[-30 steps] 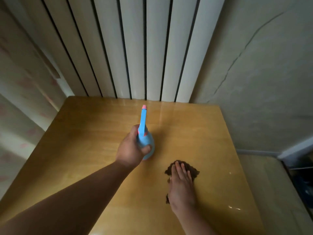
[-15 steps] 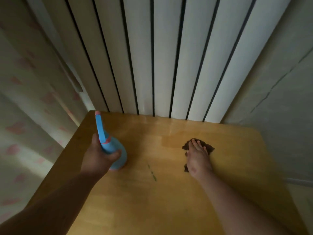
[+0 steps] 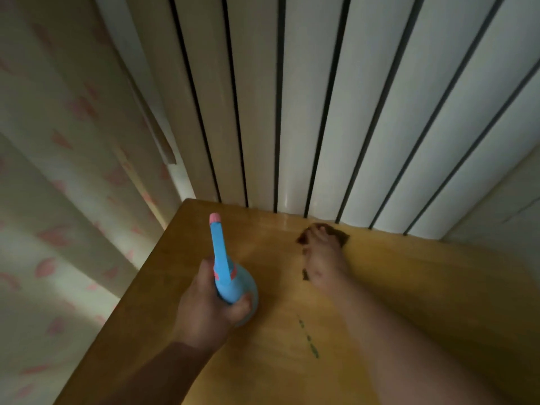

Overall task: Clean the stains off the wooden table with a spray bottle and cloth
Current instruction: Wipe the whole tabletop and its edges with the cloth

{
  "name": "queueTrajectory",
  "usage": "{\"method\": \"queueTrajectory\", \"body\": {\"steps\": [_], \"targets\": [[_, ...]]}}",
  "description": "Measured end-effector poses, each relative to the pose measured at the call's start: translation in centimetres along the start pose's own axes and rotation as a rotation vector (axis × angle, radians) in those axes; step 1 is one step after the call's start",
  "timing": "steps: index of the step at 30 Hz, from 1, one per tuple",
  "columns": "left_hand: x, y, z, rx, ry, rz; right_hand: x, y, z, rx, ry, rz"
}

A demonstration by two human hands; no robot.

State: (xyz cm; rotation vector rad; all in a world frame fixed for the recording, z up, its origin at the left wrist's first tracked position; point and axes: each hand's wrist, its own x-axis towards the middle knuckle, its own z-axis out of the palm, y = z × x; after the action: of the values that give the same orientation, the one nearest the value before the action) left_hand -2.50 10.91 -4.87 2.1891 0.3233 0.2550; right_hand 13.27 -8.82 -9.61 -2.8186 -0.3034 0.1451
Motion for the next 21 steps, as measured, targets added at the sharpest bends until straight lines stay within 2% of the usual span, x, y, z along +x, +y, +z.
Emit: {"method": "queueTrajectory", "body": {"steps": [3, 6, 8, 13, 16, 18, 21], "targets": [[0.1, 0.2, -0.3, -0.003, -0.034, -0.011, 2.5, -6.1, 1.8, -0.05, -0.11, -0.241], [0.2, 0.1, -0.5, 0.01, -0.041, 0.0, 3.2, -7.5, 2.0, -0.126, -0.173, -0.247], [0.2, 0.1, -0.6, 0.016, -0.034, 0.005, 2.2, -5.4, 1.3, -0.11, -0.139, -0.199], [0.0, 0.5, -0.5, 0.017, -0.038, -0.014, -0.7, 3.6, -1.2, -0.036, 0.001, 0.188], [-0.1, 0.6, -0.6, 0.039, -0.051, 0.002, -1.3, 5.4, -1.1, -0.066, 0.027, 0.32], [0.1, 0.6, -0.8, 0.046, -0.071, 0.008, -0.6, 4.4, -0.8, -0.072, 0.02, 0.331], [0.4, 0.4, -1.1, 0.053, -0.13, 0.025, 1.1, 1.7, 0.1, -0.041, -0.059, 0.152]]}}
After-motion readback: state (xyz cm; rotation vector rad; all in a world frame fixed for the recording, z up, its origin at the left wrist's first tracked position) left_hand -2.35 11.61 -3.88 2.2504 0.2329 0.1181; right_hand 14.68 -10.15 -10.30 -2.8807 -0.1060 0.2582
